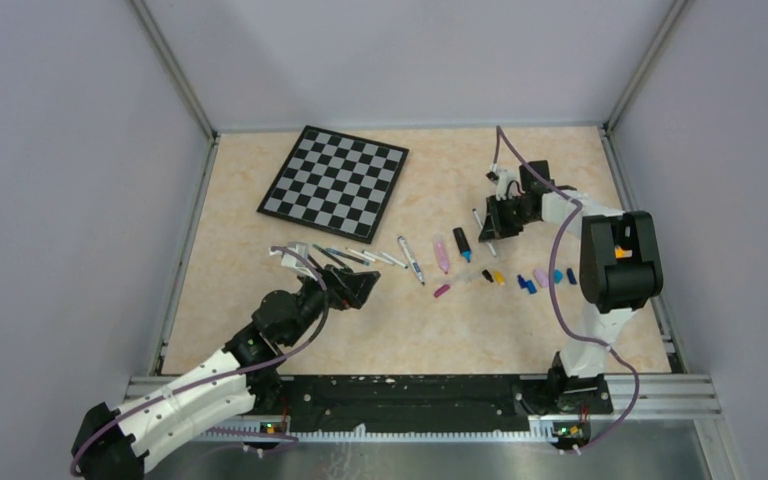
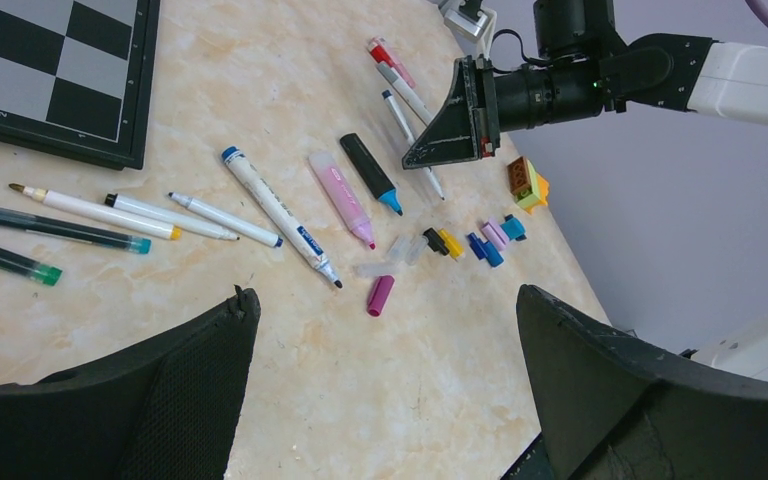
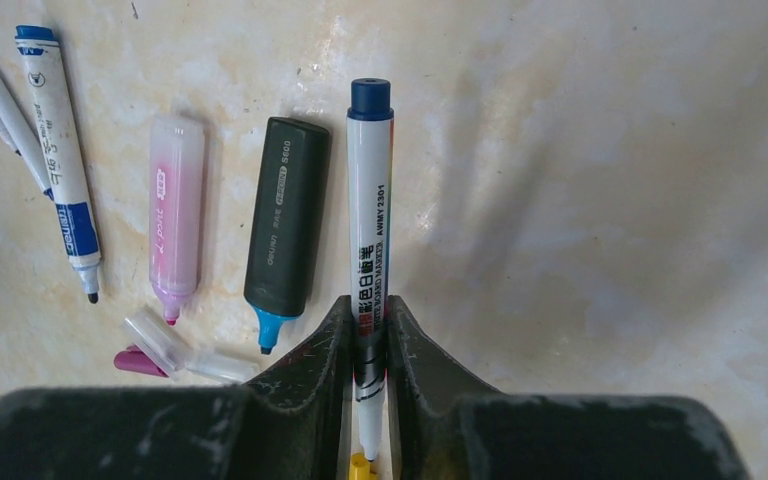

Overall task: Open the pen caps
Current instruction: Place the pen at the center of the board, then pick up the pen from the center of the board.

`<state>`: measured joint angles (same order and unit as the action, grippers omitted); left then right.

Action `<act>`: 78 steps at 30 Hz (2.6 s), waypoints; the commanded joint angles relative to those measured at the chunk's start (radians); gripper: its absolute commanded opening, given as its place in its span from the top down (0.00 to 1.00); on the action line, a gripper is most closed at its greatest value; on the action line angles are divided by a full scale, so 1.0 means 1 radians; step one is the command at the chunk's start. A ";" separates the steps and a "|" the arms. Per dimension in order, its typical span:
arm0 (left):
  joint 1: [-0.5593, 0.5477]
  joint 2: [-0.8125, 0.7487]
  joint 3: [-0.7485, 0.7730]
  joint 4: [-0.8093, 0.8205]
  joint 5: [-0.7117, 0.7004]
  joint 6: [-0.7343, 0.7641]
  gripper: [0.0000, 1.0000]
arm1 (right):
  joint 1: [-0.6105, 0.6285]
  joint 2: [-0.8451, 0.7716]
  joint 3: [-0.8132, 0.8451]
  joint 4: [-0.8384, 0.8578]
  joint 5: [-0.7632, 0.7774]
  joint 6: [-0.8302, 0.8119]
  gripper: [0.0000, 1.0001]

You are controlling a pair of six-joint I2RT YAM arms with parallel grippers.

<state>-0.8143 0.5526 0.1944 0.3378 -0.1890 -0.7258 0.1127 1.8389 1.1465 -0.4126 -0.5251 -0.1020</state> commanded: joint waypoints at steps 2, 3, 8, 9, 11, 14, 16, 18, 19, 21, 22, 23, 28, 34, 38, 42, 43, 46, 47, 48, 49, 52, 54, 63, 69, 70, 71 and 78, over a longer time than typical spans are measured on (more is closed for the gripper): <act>0.004 0.000 0.029 0.016 0.001 0.009 0.01 | -0.005 -0.029 0.030 -0.004 -0.022 0.013 0.85; 0.004 -0.002 0.031 0.014 0.004 0.007 0.01 | -0.003 -0.033 0.028 -0.005 -0.024 0.013 0.84; 0.004 -0.016 0.038 -0.003 0.006 -0.001 0.01 | -0.005 -0.055 0.016 -0.003 -0.033 0.012 0.79; 0.005 -0.020 0.037 -0.006 0.008 -0.003 0.01 | -0.003 -0.057 0.015 -0.003 -0.035 0.012 0.78; 0.005 -0.028 0.037 -0.013 0.009 -0.009 0.01 | -0.004 -0.066 0.012 -0.006 -0.040 0.012 0.78; 0.005 -0.039 0.039 -0.022 0.010 -0.014 0.01 | -0.005 -0.086 0.013 -0.013 -0.040 0.001 0.78; 0.005 -0.048 0.040 -0.027 0.010 -0.016 0.01 | -0.005 -0.111 0.016 -0.020 -0.036 -0.016 0.77; 0.005 -0.054 0.040 -0.032 0.008 -0.015 0.01 | -0.004 -0.139 0.023 -0.036 -0.033 -0.053 0.73; 0.004 -0.057 0.039 -0.034 0.007 -0.017 0.01 | -0.005 -0.150 0.032 -0.053 -0.028 -0.076 0.70; 0.004 -0.059 0.038 -0.032 0.007 -0.019 0.01 | -0.007 -0.166 0.060 -0.099 -0.024 -0.142 0.67; 0.004 -0.059 0.038 -0.032 0.009 -0.020 0.01 | -0.010 -0.173 0.073 -0.122 -0.017 -0.170 0.66; 0.005 -0.060 0.038 -0.032 0.010 -0.021 0.01 | -0.018 -0.180 0.084 -0.136 -0.010 -0.186 0.66; 0.005 -0.065 0.040 -0.039 0.007 -0.016 0.01 | -0.102 -0.173 0.142 -0.177 -0.047 -0.222 0.65; 0.005 -0.072 0.040 -0.046 0.000 -0.009 0.01 | -0.229 -0.052 0.311 -0.271 -0.118 -0.281 0.64; 0.005 -0.072 0.038 -0.048 -0.008 -0.005 0.01 | -0.251 0.032 0.407 -0.326 -0.093 -0.315 0.64; 0.005 -0.065 0.034 -0.039 -0.011 -0.002 0.01 | -0.251 0.112 0.474 -0.361 -0.069 -0.320 0.64; 0.005 -0.063 0.034 -0.039 -0.011 -0.001 0.01 | -0.251 0.127 0.486 -0.364 -0.061 -0.318 0.65; 0.005 -0.059 0.036 -0.039 -0.013 0.002 0.01 | -0.249 0.163 0.507 -0.364 -0.031 -0.312 0.66; 0.007 -0.057 0.035 -0.038 -0.013 0.003 0.01 | -0.249 0.173 0.511 -0.365 -0.023 -0.312 0.67; 0.007 -0.056 0.035 -0.037 -0.014 0.003 0.01 | -0.247 0.182 0.517 -0.368 -0.011 -0.315 0.68; 0.006 -0.054 0.035 -0.037 -0.014 0.002 0.01 | -0.243 0.191 0.522 -0.373 0.002 -0.321 0.68; 0.007 -0.050 0.032 -0.036 -0.013 0.001 0.01 | -0.235 0.209 0.525 -0.377 0.033 -0.332 0.70; 0.007 -0.048 0.030 -0.035 -0.013 -0.001 0.01 | -0.233 0.218 0.523 -0.375 0.043 -0.333 0.71; 0.007 -0.048 0.029 -0.035 -0.012 -0.006 0.01 | -0.205 0.260 0.513 -0.376 0.125 -0.361 0.73; 0.007 -0.049 0.028 -0.039 -0.011 -0.008 0.01 | -0.174 0.266 0.508 -0.360 0.177 -0.372 0.74; 0.007 -0.051 0.029 -0.039 -0.012 -0.008 0.01 | -0.168 0.266 0.507 -0.358 0.184 -0.372 0.74; 0.007 -0.050 0.028 -0.039 -0.012 -0.008 0.01 | -0.165 0.268 0.507 -0.357 0.191 -0.373 0.74; 0.006 -0.054 0.028 -0.043 -0.016 -0.010 0.01 | -0.138 0.275 0.495 -0.354 0.228 -0.382 0.75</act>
<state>-0.8124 0.5022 0.1947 0.2687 -0.1993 -0.7380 -0.0437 2.1090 1.6245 -0.7841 -0.3363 -0.4702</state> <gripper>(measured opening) 0.987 0.260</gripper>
